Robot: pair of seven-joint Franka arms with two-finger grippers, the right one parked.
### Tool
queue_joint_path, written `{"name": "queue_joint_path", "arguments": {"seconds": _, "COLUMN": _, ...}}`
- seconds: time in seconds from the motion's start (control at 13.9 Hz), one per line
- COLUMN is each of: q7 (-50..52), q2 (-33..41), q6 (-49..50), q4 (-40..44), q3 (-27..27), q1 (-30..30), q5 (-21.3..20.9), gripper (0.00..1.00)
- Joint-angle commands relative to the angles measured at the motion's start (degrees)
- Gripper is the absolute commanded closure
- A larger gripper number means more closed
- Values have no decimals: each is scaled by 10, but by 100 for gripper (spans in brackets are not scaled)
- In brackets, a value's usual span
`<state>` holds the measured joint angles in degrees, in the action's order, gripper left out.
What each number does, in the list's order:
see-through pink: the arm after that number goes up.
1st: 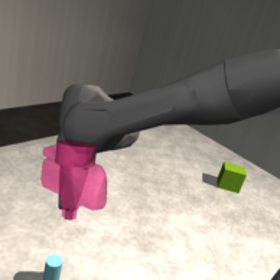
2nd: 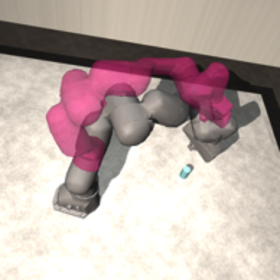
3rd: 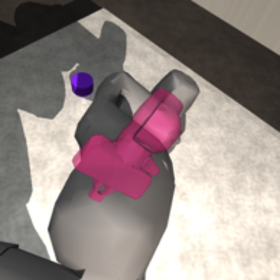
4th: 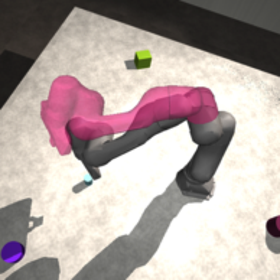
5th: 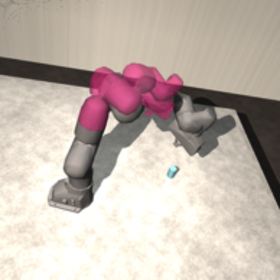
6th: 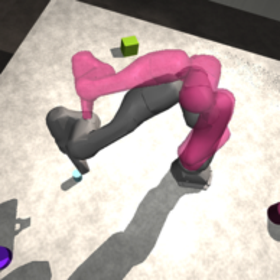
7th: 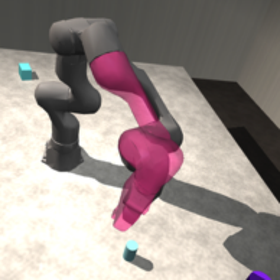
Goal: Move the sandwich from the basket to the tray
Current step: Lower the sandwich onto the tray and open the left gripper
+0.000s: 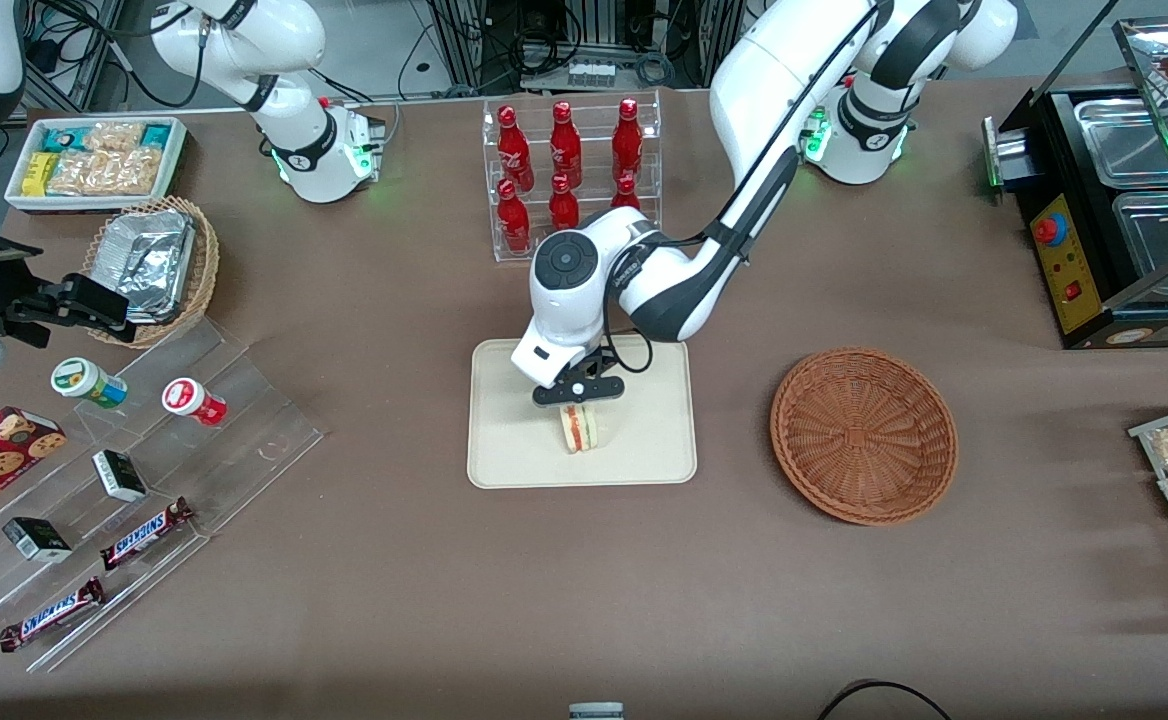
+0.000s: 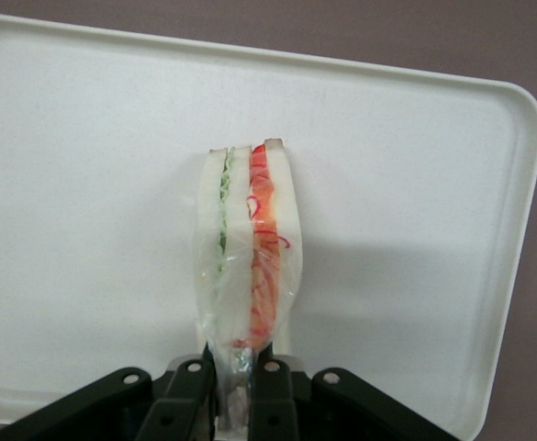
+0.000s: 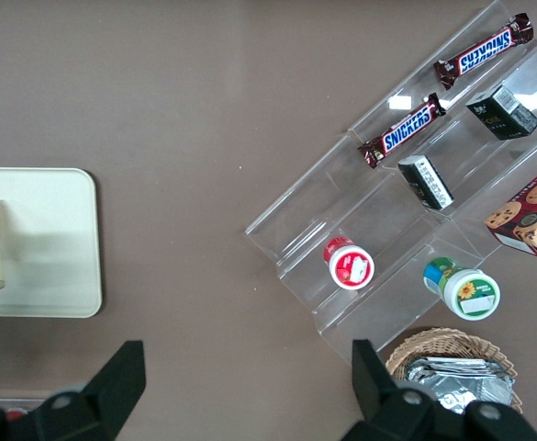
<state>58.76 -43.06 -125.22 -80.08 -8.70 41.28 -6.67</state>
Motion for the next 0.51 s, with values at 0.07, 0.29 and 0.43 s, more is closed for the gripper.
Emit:
{"name": "queue_joint_path", "arguments": {"seconds": 0.07, "q7": 1, "q2": -7, "q6": 3, "q4": 19, "q3": 8, "q1": 8, "q5": -6, "gripper": 74}}
{"name": "queue_joint_path", "arguments": {"seconds": 0.29, "q7": 1, "q2": -11, "q6": 2, "q4": 18, "q3": 8, "q1": 9, "q5": -6, "gripper": 74}}
{"name": "queue_joint_path", "arguments": {"seconds": 0.43, "q7": 1, "q2": -14, "q6": 3, "q4": 17, "q3": 8, "q1": 9, "q5": -7, "gripper": 69}}
